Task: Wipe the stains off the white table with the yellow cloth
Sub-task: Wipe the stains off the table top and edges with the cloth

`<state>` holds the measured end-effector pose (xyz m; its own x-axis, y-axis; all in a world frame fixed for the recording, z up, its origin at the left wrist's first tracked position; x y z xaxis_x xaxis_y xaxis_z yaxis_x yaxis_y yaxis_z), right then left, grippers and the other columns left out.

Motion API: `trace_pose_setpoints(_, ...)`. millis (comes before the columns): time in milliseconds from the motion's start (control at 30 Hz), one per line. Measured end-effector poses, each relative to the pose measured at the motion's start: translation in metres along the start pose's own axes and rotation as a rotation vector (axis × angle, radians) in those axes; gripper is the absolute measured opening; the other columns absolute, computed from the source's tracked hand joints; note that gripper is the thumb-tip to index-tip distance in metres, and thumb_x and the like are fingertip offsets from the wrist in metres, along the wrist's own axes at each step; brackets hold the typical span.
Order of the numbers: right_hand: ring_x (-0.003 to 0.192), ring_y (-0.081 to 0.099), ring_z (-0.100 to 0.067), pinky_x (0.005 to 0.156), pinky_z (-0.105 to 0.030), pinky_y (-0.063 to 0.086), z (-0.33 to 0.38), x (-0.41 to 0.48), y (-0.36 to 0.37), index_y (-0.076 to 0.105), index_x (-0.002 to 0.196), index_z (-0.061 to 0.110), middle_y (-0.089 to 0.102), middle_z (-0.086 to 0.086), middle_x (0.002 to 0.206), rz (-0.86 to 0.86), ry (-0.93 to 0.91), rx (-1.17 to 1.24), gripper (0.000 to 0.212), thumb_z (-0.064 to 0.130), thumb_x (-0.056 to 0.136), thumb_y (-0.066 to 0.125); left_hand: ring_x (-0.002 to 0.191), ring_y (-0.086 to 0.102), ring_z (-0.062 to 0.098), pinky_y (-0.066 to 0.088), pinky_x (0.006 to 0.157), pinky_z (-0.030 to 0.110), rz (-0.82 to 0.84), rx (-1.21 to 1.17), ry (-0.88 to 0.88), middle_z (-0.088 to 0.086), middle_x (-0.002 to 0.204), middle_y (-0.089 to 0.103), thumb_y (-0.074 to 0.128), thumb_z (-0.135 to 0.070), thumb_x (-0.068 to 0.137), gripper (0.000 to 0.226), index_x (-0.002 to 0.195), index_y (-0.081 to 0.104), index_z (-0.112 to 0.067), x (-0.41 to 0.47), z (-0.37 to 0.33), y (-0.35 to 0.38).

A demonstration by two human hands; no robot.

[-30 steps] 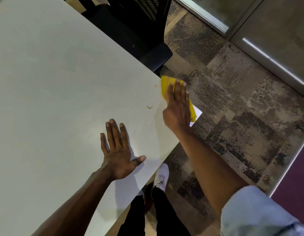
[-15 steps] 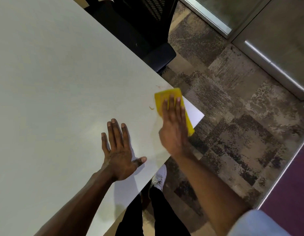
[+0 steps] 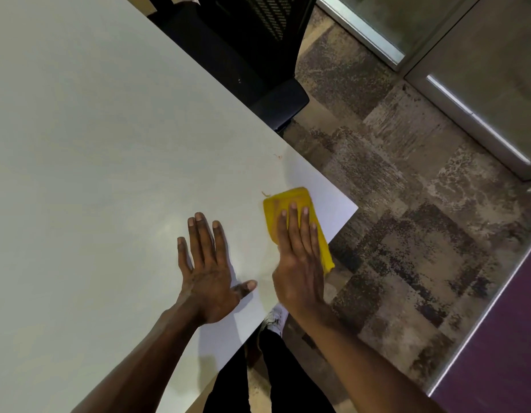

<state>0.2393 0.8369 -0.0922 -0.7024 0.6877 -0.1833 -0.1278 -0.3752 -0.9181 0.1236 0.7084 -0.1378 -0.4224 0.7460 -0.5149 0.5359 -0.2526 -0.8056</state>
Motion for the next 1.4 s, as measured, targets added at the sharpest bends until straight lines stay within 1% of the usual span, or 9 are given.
trace_pose_setpoints(67, 0.167, 0.000, -0.040, 0.134, -0.057, 0.016, -0.003, 0.035, -0.008, 0.015, 0.169, 0.004, 0.009, -0.019, 0.178, -0.006, 0.022, -0.035, 0.092, -0.006, 0.082, 0.045, 0.156, -0.048, 0.038, -0.018, 0.129, 0.065, 0.002, 0.003, 0.000, 0.020, 0.165, -0.052, 0.038, -0.092, 0.084, 0.137, 0.159, -0.042, -0.009, -0.001, 0.000, 0.000)
trace_pose_setpoints(167, 0.167, -0.008, -0.039, 0.136, -0.051, 0.004, -0.013, 0.105, -0.018, 0.005, 0.170, 0.005, -0.002, -0.020, 0.179, 0.034, 0.046, -0.082, 0.087, 0.004, 0.090, 0.040, 0.156, -0.048, 0.037, -0.020, 0.129, 0.064, -0.007, 0.006, -0.005, 0.020, 0.166, -0.052, 0.038, -0.091, 0.084, 0.137, 0.160, -0.042, -0.010, -0.001, 0.001, -0.001)
trace_pose_setpoints(267, 0.167, -0.009, -0.038, 0.136, -0.048, 0.001, -0.023, 0.147, -0.029, 0.003, 0.169, 0.005, -0.004, -0.019, 0.179, 0.052, 0.087, -0.063, 0.084, 0.002, 0.094, 0.040, 0.155, -0.049, 0.037, -0.021, 0.128, 0.064, -0.002, 0.012, -0.003, 0.020, 0.165, -0.053, 0.037, -0.092, 0.085, 0.137, 0.160, -0.042, -0.009, -0.001, -0.001, -0.002)
trace_pose_setpoints(600, 0.168, 0.000, -0.036, 0.134, -0.058, 0.019, 0.001, -0.016, 0.008, 0.015, 0.170, 0.008, 0.007, -0.013, 0.180, 0.028, -0.049, -0.032, 0.093, -0.004, 0.078, 0.025, 0.160, -0.041, 0.039, -0.013, 0.131, 0.068, -0.042, -0.001, 0.002, 0.021, 0.170, -0.044, 0.044, -0.091, 0.086, 0.138, 0.164, -0.034, -0.008, 0.000, 0.001, 0.001)
trace_pose_setpoints(733, 0.167, 0.001, -0.038, 0.135, -0.057, 0.017, 0.010, 0.030, -0.002, 0.017, 0.169, 0.006, 0.009, -0.017, 0.179, 0.024, -0.100, -0.062, 0.087, -0.003, 0.083, 0.030, 0.160, -0.041, 0.039, -0.013, 0.131, 0.069, -0.041, 0.009, 0.006, 0.021, 0.170, -0.045, 0.042, -0.091, 0.087, 0.137, 0.163, -0.036, -0.009, -0.001, 0.000, 0.000)
trace_pose_setpoints(933, 0.167, -0.008, -0.039, 0.136, -0.051, 0.003, 0.005, 0.147, -0.021, 0.006, 0.170, 0.007, -0.003, -0.017, 0.180, 0.080, -0.045, -0.109, 0.086, 0.007, 0.092, 0.043, 0.158, -0.045, 0.038, -0.016, 0.130, 0.067, -0.038, 0.020, 0.005, 0.020, 0.168, -0.048, 0.039, -0.092, 0.087, 0.135, 0.162, -0.038, -0.010, 0.001, 0.003, -0.003)
trace_pose_setpoints(1133, 0.167, -0.006, -0.039, 0.135, -0.056, 0.011, 0.009, 0.058, -0.007, 0.009, 0.170, 0.007, 0.000, -0.018, 0.179, 0.044, -0.114, -0.055, 0.087, 0.004, 0.084, 0.021, 0.157, -0.046, 0.038, -0.016, 0.131, 0.067, -0.023, 0.010, 0.002, 0.020, 0.167, -0.050, 0.040, -0.091, 0.087, 0.135, 0.161, -0.039, -0.010, -0.002, 0.000, -0.001)
trace_pose_setpoints(1233, 0.168, 0.001, -0.037, 0.135, -0.058, 0.016, 0.024, 0.001, 0.006, 0.015, 0.170, 0.008, 0.007, -0.014, 0.180, 0.025, -0.202, 0.011, 0.089, -0.006, 0.084, 0.037, 0.157, -0.046, 0.037, -0.017, 0.131, 0.067, -0.025, -0.002, -0.001, 0.020, 0.167, -0.049, 0.037, -0.092, 0.086, 0.135, 0.161, -0.039, -0.010, -0.003, -0.001, -0.003)
trace_pose_setpoints(1400, 0.168, -0.003, -0.035, 0.136, -0.054, 0.012, 0.036, 0.066, 0.004, 0.013, 0.170, 0.011, 0.005, -0.012, 0.180, 0.091, -0.270, -0.075, 0.082, 0.007, 0.089, 0.021, 0.156, -0.048, 0.038, -0.020, 0.130, 0.066, -0.018, -0.003, 0.003, 0.020, 0.166, -0.051, 0.032, -0.093, 0.088, 0.132, 0.161, -0.039, -0.008, -0.004, -0.002, -0.005)
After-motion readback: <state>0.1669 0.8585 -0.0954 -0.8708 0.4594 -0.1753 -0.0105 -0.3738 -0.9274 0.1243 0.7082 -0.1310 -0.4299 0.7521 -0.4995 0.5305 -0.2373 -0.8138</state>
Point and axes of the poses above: each hand's wrist, its own x-axis towards the middle knuckle, its own y-axis out of the palm, z = x × y, the point moved 10 cm from there along x, towards the middle knuckle
